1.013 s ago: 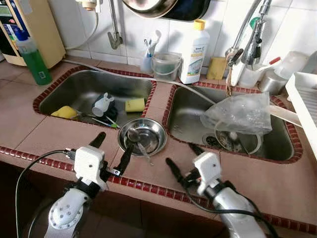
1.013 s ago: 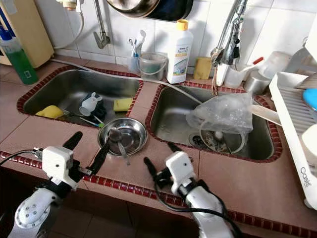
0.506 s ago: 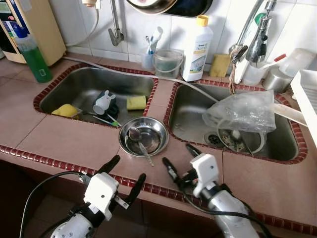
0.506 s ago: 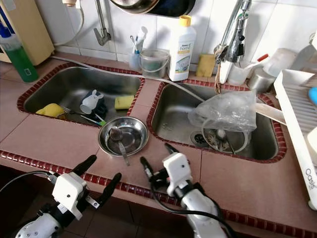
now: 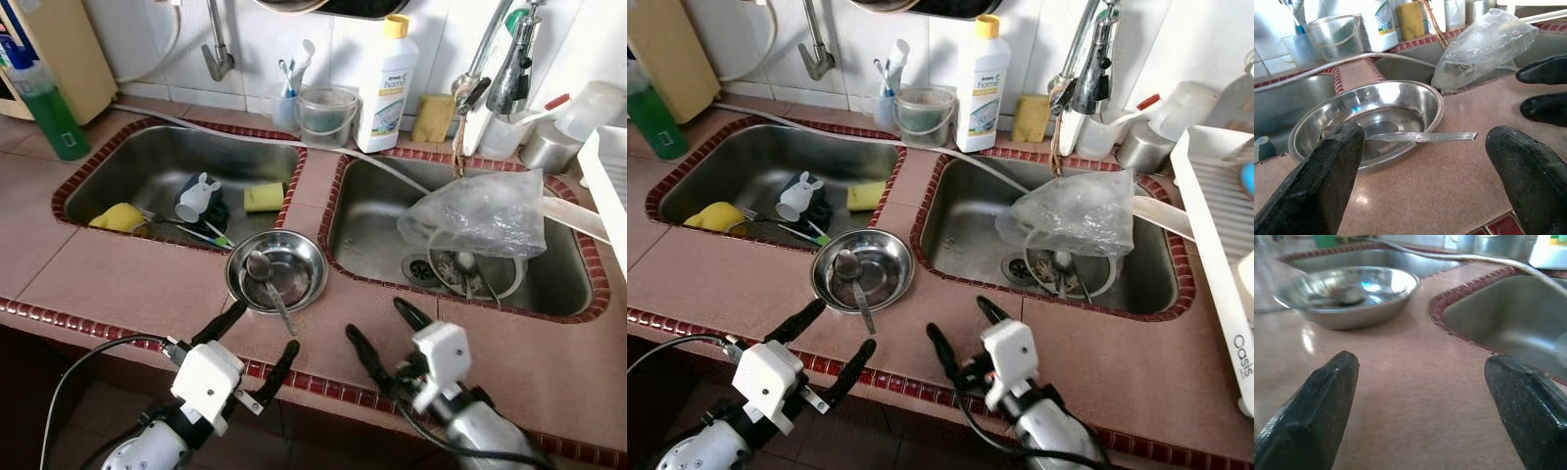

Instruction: Kitchen organization

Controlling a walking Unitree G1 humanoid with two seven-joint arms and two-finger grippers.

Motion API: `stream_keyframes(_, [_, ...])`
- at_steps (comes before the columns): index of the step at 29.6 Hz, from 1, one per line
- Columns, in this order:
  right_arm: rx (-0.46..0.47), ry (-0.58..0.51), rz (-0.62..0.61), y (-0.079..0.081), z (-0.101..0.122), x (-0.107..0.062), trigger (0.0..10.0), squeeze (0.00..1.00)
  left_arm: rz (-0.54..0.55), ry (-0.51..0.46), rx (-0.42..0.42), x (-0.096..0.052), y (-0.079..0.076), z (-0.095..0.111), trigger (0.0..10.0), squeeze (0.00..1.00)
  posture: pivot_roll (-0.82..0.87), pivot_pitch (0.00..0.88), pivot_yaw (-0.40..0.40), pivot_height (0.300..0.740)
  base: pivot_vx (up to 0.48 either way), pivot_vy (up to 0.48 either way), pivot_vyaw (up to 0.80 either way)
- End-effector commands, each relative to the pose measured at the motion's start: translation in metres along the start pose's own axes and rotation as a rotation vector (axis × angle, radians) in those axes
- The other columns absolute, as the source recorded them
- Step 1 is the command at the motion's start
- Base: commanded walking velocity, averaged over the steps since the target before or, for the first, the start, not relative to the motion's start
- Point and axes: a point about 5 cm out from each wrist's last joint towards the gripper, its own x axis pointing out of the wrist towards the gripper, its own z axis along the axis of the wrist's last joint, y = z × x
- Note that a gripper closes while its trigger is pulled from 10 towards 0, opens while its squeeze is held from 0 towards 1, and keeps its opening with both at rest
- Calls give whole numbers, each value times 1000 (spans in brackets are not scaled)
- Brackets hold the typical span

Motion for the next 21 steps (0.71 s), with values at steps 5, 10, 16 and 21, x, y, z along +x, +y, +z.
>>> stream_keyframes(5, [43, -31, 112, 11, 15, -3, 10000, 0, -37, -28, 55, 3, 2, 7, 10000, 0, -118, 138, 19, 711, 0, 0, 0])
stream_keyframes(10, [102, -43, 197, 20, 26, -10, 10000, 0, -35, -39, 111, 3, 4, 11, 10000, 0, -120, 149, 21, 711, 0, 0, 0])
stream_keyframes(16, [107, -5, 198, 17, 25, -15, 10000, 0, -28, -40, 213, 0, 2, 10, 10000, 0, -121, 166, 12, 711, 0, 0, 0])
stream_keyframes(21, [121, 17, 214, 18, 27, -18, 10000, 0, -43, -32, 245, 4, -3, 6, 10000, 0, -131, 183, 1, 711, 0, 0, 0])
